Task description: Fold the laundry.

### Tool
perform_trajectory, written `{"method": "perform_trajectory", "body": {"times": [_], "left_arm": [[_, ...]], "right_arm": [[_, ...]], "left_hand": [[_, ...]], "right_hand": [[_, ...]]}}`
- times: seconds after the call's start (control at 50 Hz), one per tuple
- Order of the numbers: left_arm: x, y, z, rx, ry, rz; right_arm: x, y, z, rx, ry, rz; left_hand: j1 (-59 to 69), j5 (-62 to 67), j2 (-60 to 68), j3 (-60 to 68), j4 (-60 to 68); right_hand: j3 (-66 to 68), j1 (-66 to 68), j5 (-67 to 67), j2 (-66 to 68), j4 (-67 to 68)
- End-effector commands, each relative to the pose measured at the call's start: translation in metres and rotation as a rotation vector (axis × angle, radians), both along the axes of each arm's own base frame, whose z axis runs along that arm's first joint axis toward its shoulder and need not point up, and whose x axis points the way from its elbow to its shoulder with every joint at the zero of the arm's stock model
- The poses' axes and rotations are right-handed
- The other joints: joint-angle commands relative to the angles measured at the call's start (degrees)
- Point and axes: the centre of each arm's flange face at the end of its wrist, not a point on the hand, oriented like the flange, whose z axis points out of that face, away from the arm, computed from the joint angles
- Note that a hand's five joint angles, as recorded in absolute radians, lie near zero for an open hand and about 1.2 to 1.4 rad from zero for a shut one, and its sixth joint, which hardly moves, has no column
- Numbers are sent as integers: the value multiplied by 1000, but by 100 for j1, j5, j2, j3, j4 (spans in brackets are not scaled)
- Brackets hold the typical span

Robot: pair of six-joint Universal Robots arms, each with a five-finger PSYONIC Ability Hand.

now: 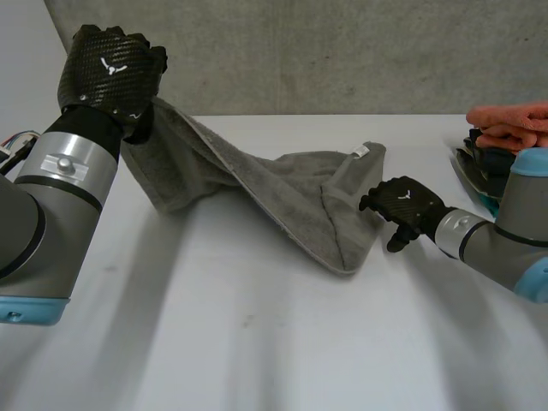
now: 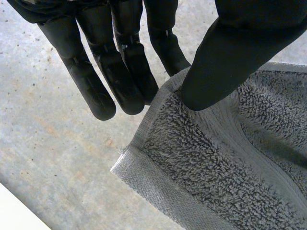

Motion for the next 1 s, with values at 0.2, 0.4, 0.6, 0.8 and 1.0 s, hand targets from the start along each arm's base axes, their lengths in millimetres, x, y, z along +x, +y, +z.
{"method": "perform_trajectory", "body": {"times": [0.2, 0.4, 0.6, 0.8, 1.0], "left_arm": [[-2, 1, 6, -17, 10, -6], [-2, 3, 7, -15, 9, -8], [-3, 5, 8, -14, 9, -11], [0, 3, 7, -6, 5, 3], [30, 1, 24, 0, -9, 97]], "right_arm": [[26, -3, -14, -10, -19, 49], [43, 1, -14, -27, -45, 78], [54, 4, -18, -24, -54, 99], [54, -3, 3, -83, -56, 73], [0, 35, 171, -312, -48, -111]], "left_hand": [[1453, 1317, 1132, 1160, 1114], [1453, 1317, 1132, 1160, 1114], [1453, 1317, 1132, 1160, 1114], [1453, 1317, 1132, 1160, 1114], [1453, 1317, 1132, 1160, 1114]], "right_hand": [[1035, 1084, 964, 1055, 992], [1135, 1185, 1065, 1155, 1093], [1556, 1605, 1485, 1576, 1513], [5116, 5166, 5046, 5136, 5074], [5116, 5166, 5046, 5136, 5074]]}}
